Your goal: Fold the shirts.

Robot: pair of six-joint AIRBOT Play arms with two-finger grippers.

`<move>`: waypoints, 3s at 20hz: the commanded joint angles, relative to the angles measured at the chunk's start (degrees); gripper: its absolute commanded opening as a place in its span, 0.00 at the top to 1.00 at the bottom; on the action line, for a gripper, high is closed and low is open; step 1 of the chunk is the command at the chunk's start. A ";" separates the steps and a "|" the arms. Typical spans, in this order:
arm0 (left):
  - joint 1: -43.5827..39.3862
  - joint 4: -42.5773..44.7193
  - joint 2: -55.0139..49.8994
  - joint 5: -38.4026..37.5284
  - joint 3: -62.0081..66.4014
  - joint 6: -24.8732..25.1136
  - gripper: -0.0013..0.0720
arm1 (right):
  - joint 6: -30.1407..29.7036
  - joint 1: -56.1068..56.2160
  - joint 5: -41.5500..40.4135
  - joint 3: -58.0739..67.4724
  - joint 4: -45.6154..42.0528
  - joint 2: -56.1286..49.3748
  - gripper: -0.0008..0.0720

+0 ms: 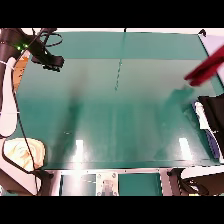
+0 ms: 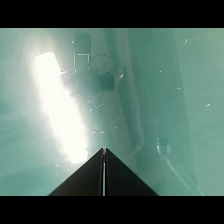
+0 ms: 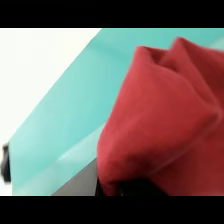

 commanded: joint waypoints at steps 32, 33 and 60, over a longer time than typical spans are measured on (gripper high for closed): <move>-0.22 -3.54 0.00 -1.44 -3.48 -1.68 0.95 | 8.83 -26.56 23.10 -33.09 -53.57 13.94 0.19; -0.22 -4.02 0.00 -1.46 -3.41 -1.31 0.95 | 8.96 -26.51 23.12 -32.52 -53.40 13.94 0.18; -11.15 -14.36 39.98 17.29 -57.13 -10.36 0.95 | -1.66 55.49 -14.45 -68.15 -29.70 30.86 0.96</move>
